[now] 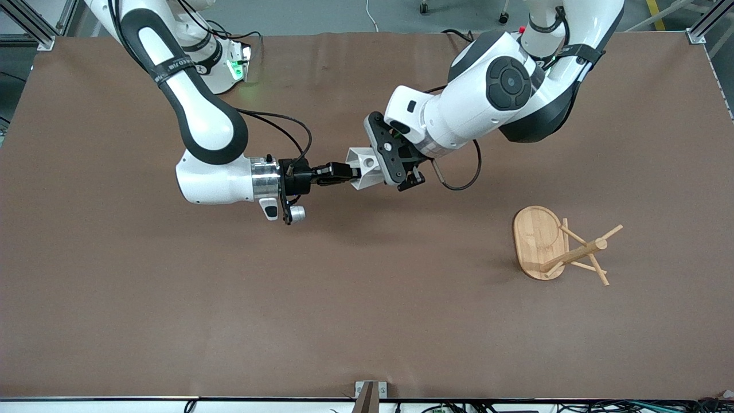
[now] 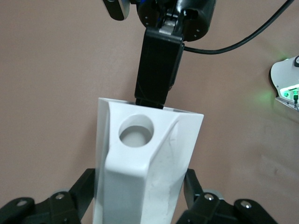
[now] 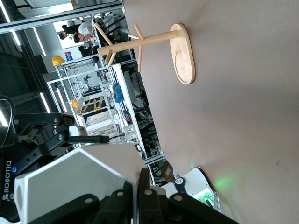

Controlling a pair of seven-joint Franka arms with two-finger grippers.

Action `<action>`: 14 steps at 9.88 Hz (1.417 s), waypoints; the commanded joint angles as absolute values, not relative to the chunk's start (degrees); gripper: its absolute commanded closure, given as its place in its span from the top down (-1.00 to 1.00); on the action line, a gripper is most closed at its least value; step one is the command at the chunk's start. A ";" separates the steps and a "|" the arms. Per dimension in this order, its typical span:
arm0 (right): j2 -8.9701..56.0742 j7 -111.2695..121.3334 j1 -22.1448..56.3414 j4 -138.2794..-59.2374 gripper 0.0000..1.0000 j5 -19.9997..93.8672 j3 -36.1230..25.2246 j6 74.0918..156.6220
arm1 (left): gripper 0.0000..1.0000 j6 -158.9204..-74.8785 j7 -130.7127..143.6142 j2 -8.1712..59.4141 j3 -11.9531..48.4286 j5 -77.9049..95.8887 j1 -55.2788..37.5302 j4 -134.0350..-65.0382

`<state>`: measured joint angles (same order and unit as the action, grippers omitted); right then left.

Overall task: Hang cup on rack
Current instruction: 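Grasp the cup rim with the left gripper beside the right gripper, then open the right gripper and withdraw it while the left gripper holds the cup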

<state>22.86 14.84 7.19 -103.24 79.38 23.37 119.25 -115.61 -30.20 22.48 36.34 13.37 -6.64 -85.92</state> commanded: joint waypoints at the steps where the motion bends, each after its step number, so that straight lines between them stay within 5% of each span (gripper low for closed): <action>1: 17.93 11.43 6.24 -104.41 -0.86 81.74 24.96 116.54 | -0.99 -116.55 -30.15 24.17 35.95 11.95 -6.33 -88.86; 2: 17.93 11.60 5.89 -104.41 0.98 81.74 24.79 115.32 | -0.99 -115.85 -30.23 23.82 35.95 11.95 -5.98 -88.77; 8: 17.76 11.60 3.78 -104.15 1.00 79.38 24.18 115.22 | -0.99 -115.58 -30.06 23.55 35.60 11.95 -5.54 -88.68; 11: 15.13 8.03 -0.61 -104.41 1.00 59.56 20.93 114.96 | -0.99 -115.49 -28.21 23.64 35.42 11.87 -3.87 -88.68; 14: 9.77 -10.31 -0.70 -104.06 1.00 26.30 14.62 114.53 | -0.99 -115.49 -26.64 24.08 34.28 9.95 -3.25 -88.94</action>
<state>13.88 -2.80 -0.78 -102.71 37.68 16.70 115.12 -114.94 -28.02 23.02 34.44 12.16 -3.47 -87.59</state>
